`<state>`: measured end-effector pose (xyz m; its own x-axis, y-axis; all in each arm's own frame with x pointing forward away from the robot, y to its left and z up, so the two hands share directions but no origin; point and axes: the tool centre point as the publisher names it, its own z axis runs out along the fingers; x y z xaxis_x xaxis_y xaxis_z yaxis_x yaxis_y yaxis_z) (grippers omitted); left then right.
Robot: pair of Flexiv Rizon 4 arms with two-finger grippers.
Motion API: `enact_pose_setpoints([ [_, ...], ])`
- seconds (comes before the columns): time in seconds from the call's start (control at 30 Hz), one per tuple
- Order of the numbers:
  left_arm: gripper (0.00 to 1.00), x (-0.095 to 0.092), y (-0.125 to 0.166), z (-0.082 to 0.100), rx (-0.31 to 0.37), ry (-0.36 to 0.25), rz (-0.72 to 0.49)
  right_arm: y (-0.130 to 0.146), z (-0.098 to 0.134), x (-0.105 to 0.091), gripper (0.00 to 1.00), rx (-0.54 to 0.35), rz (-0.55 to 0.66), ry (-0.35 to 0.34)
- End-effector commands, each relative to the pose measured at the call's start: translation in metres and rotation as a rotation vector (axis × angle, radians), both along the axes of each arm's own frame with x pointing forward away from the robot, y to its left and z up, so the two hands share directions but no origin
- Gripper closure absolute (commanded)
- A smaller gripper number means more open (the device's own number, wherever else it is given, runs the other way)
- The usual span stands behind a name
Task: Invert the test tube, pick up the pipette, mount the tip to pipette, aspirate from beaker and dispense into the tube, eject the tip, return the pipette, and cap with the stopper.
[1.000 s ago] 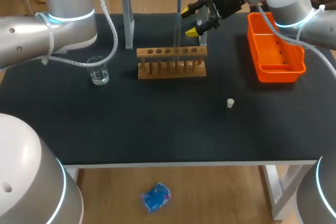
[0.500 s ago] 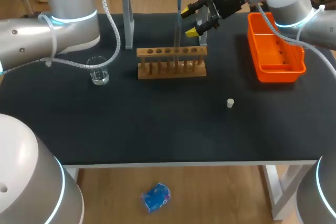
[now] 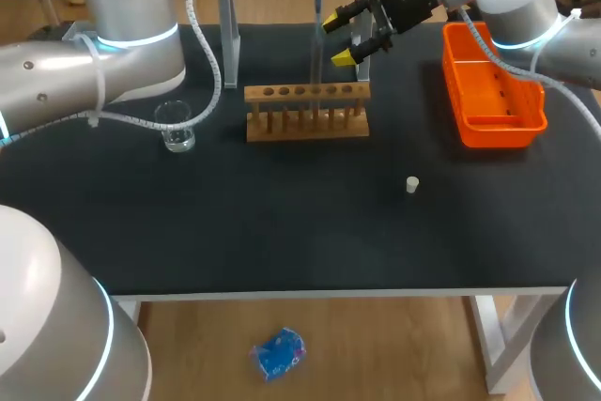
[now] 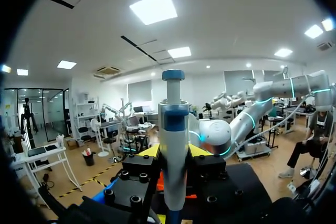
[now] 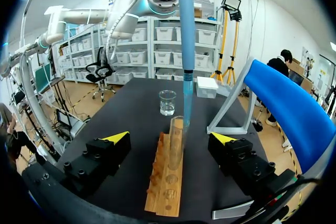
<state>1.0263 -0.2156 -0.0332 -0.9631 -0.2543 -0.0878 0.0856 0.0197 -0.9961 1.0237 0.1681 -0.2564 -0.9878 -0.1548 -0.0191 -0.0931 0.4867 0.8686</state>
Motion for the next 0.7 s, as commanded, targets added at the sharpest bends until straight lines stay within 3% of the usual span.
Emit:
enact_pose_setpoints([
  [0.03,1.0,-0.0007,0.0026,0.0021,0.009,-0.013,0.018,-0.0005,0.0002,0.0013,0.0,-0.002,0.004,0.001],
  [0.27,1.0,0.0002,0.0067,0.0031,0.034,-0.027,0.034,-0.0005,0.0002,0.0013,0.0,-0.002,0.004,0.001],
  [0.7,1.0,-0.0055,0.0079,-0.0022,0.041,0.005,0.025,-0.0005,0.0002,0.0013,0.0,-0.002,0.004,0.001],
])
